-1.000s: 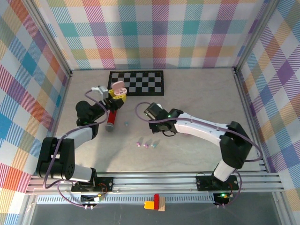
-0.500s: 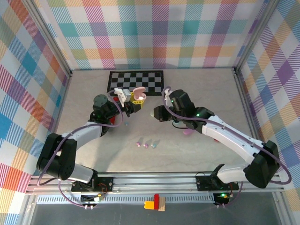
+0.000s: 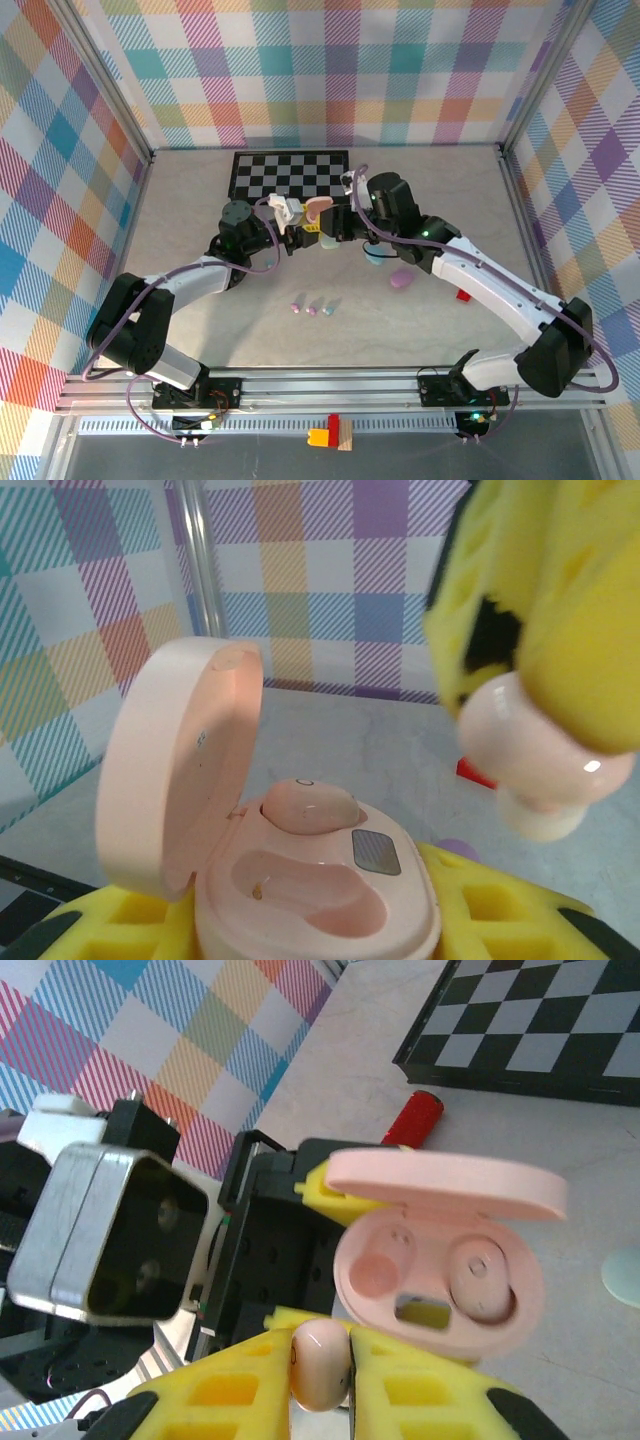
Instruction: Insert the wireless bluetooth earbuds into the charging case
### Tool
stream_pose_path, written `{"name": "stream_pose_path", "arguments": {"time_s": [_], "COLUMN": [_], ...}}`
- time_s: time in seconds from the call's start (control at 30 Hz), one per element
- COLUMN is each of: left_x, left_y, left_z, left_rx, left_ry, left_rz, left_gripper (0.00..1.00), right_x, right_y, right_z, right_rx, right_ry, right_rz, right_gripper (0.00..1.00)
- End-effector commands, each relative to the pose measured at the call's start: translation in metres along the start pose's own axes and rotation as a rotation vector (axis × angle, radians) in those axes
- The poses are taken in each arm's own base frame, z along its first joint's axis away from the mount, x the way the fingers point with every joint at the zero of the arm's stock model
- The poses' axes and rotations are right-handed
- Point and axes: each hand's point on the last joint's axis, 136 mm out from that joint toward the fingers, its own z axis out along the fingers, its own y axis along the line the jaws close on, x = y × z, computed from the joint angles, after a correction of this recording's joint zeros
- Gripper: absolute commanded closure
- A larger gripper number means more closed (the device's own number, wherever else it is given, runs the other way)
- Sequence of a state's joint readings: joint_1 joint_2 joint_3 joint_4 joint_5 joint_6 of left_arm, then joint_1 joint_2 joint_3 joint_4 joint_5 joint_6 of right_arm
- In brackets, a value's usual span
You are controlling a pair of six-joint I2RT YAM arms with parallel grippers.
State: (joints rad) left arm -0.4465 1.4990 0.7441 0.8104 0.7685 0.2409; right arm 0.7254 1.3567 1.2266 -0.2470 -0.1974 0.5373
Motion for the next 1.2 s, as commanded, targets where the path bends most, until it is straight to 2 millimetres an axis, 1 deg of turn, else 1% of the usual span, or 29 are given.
{"name": "stream_pose_path", "arguments": {"time_s": [0.0, 0.17, 0.57, 0.97, 1.17], "left_x": [-0.013, -0.018, -0.021, -0.019, -0.020], "left_y": [-0.007, -0.010, -0.013, -0.012, -0.010], "left_z": [0.006, 0.007, 0.009, 0.010, 0.009], "left_rx": [0.042, 0.053, 0.078, 0.067, 0.056], "left_ry": [-0.021, -0.034, -0.057, -0.051, -0.051], "left_rz": [0.059, 0.064, 0.049, 0.044, 0.040], "left_gripper": [0.61, 0.61, 0.60, 0.60, 0.60], "right_x": [-0.016, -0.021, -0.021, -0.022, -0.017], "right_y": [0.010, 0.004, -0.004, -0.002, -0.004], "right_z": [0.002, 0.006, 0.011, 0.018, 0.024], "right_rx": [-0.047, -0.030, -0.023, -0.054, -0.060], "right_ry": [-0.032, -0.038, -0.030, -0.019, -0.001], "right_rz": [-0.034, -0.043, -0.026, -0.006, 0.025], "right_gripper": [0.81, 0.81, 0.81, 0.81, 0.81]}}
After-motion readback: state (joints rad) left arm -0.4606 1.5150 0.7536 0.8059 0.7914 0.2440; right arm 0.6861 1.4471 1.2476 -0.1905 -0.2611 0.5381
